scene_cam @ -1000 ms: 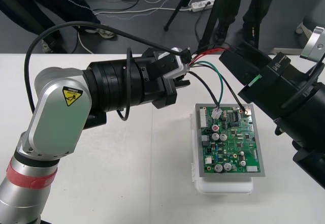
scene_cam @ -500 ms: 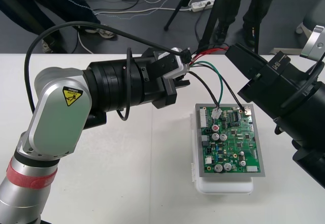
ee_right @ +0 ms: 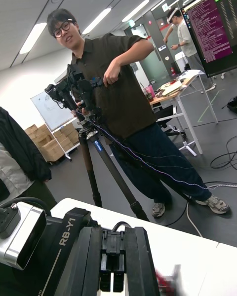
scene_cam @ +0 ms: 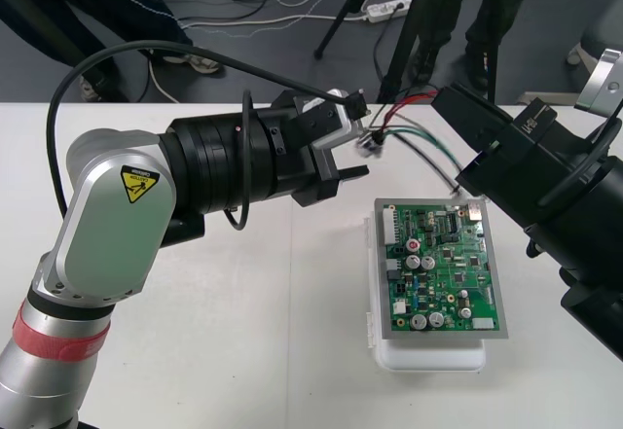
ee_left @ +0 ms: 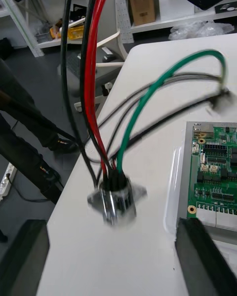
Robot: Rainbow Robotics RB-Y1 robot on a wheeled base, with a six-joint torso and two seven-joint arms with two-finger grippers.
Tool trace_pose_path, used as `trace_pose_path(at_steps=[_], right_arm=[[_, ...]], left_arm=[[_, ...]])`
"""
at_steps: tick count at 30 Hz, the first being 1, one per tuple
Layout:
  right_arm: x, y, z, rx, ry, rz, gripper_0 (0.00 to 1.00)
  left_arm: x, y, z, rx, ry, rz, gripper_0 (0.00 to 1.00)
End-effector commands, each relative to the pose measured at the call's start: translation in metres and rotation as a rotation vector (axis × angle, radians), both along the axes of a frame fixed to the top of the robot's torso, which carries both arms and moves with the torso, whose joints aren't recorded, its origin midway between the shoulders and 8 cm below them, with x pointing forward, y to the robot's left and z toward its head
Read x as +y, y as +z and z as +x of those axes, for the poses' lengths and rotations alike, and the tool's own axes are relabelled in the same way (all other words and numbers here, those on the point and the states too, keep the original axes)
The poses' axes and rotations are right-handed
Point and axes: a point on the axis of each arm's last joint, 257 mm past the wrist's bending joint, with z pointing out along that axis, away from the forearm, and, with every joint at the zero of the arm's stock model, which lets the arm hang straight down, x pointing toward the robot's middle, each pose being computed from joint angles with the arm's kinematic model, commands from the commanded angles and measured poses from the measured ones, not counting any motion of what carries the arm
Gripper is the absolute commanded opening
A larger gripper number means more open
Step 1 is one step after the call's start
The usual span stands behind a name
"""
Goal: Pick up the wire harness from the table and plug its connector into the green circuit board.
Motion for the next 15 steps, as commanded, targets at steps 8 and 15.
trace_pose_path(at_steps=[8, 15], right_arm=[[0.0074, 0.015, -0.0029, -0.024, 0.015, 0.028, 0.0], [0.0051, 0.0143, -0.0023, -0.031, 0.01, 0.009, 0.0]], left_arm=[[-0.0108, 0.0314, -0.0002, 0.008, -0.006, -0.1, 1.0], [-0.0046, 0.0323, -0.0022, 0.021, -0.018, -0.106, 1.0]])
